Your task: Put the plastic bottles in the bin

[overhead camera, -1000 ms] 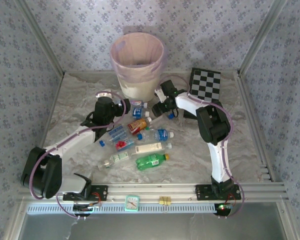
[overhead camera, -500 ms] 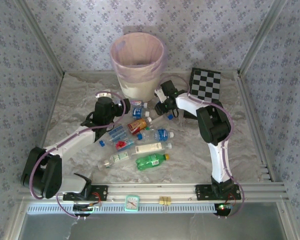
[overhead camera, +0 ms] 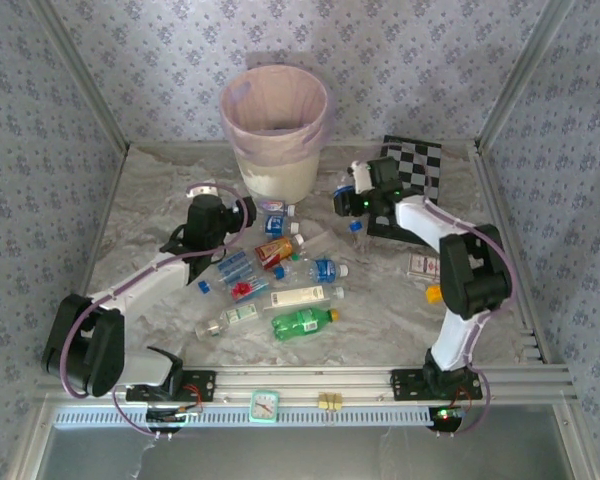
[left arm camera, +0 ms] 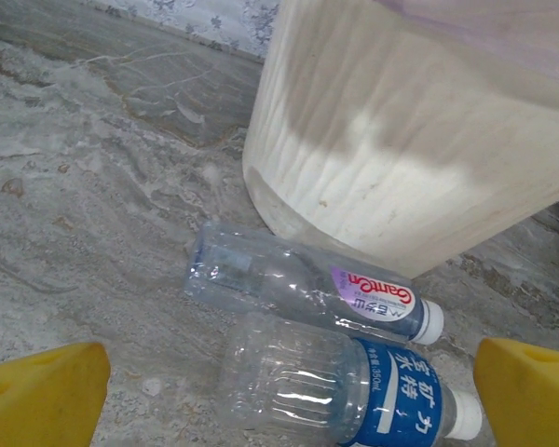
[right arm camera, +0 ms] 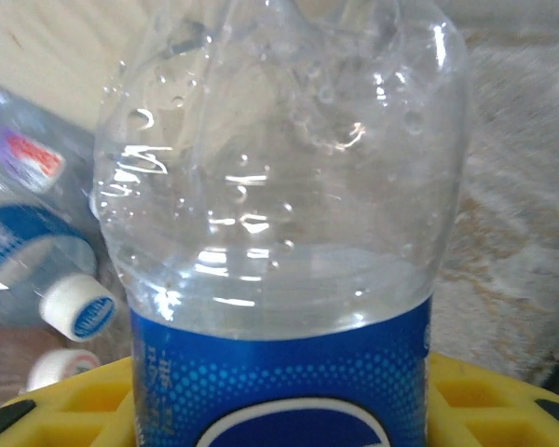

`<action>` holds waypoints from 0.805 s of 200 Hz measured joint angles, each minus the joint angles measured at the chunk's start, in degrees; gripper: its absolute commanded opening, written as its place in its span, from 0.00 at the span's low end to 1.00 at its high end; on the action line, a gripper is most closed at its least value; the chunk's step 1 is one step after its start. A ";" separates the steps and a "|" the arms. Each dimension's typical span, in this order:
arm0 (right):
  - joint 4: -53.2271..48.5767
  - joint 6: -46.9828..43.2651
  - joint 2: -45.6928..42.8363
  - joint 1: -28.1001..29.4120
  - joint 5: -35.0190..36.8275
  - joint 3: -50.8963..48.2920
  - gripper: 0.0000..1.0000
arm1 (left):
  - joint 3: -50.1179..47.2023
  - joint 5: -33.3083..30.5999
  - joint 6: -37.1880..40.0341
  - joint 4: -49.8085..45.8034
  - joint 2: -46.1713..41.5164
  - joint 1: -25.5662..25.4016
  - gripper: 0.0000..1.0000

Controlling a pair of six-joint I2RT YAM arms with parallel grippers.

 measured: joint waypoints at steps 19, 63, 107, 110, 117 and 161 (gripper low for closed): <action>1.90 2.60 -4.70 -1.92 -1.44 -1.49 0.45 | -1.01 0.24 -1.33 0.55 0.00 1.22 1.00; 4.20 5.92 -14.32 -1.36 -1.84 -1.09 0.45 | -4.55 1.49 -5.44 2.67 -0.07 5.25 1.00; 8.70 7.72 -17.16 2.12 0.63 4.92 0.44 | -6.99 1.55 -6.60 2.78 -0.94 5.88 1.00; 9.05 7.69 -17.07 2.49 0.96 5.51 0.44 | -7.15 1.55 -6.62 2.78 -1.01 5.95 1.00; 10.10 7.72 -16.85 3.41 1.66 6.88 0.43 | -7.39 1.55 -6.62 2.71 -1.31 5.99 1.00; 18.18 7.78 -9.90 7.39 3.04 18.36 0.44 | -7.56 1.53 -6.01 1.57 -4.20 6.03 1.00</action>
